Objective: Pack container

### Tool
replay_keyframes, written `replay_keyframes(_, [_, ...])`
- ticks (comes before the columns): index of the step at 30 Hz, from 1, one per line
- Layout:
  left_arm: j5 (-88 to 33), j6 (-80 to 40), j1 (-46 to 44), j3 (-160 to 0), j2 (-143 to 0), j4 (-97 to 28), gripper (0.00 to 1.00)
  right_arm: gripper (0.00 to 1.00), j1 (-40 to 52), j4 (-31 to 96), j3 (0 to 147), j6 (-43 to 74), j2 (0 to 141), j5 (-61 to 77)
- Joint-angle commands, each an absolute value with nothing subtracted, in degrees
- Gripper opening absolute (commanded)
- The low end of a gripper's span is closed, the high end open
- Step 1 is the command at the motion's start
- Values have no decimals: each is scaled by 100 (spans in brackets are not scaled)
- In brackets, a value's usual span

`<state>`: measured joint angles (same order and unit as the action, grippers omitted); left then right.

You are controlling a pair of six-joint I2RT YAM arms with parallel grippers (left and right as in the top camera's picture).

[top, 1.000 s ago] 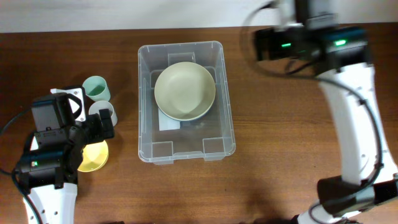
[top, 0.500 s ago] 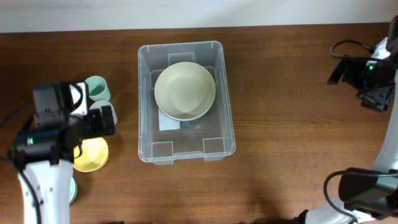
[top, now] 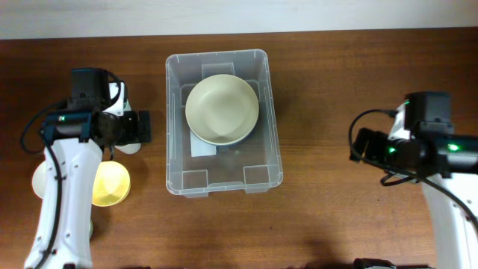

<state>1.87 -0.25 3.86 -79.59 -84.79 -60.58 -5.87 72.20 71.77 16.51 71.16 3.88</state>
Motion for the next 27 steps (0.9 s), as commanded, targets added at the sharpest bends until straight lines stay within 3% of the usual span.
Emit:
replay_keyframes(1, [132, -84, 390, -8068, -8785, -5898, 100, 99, -521, 7043, 6875, 1678, 7238, 270])
replay_keyframes(19, [148, -84, 390, -8068, -10641, -5199, 99, 99, -521, 6864, 6851, 1505, 7334, 228])
replay_keyframes(22, [161, -84, 390, -8068, -10847, -5043, 89, 99, -521, 6860, 6851, 1505, 7334, 228])
replay_keyframes(23, [244, -84, 390, -8066, -10923, -4978, 77, 99, -521, 6860, 6851, 1505, 7334, 228])
replay_keyframes(25, [451, -84, 390, -8066, -11083, -4880, 69, 99, -521, 6860, 6851, 1505, 7334, 228])
replay_keyframes(27, [460, -84, 390, -8066, -11271, -4840, 68, 99, -521, 6864, 6851, 1505, 7334, 228])
